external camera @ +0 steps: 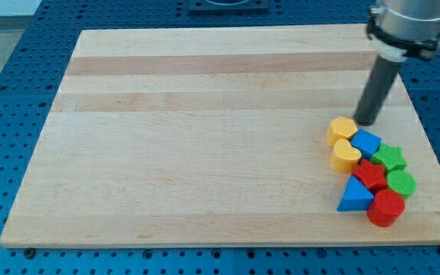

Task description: Move your arm to the bottom right of the red circle

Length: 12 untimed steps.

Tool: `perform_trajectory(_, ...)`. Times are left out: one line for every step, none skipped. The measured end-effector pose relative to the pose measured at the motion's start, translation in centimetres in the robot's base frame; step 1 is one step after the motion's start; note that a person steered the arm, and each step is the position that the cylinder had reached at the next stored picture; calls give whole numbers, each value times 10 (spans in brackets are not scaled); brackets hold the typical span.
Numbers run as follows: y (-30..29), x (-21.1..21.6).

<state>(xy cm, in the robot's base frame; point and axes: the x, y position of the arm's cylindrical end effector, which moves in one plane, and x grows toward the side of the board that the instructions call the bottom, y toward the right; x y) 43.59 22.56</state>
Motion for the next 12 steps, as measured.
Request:
perform_trajectory(31,42)
perform_trajectory(32,42)
perform_trajectory(32,54)
perform_trajectory(32,83)
perform_trajectory(36,83)
perform_trajectory(41,110)
perform_trajectory(41,139)
perform_trajectory(41,157)
perform_trajectory(41,165)
perform_trajectory(37,176)
perform_trajectory(25,178)
perform_trajectory(5,175)
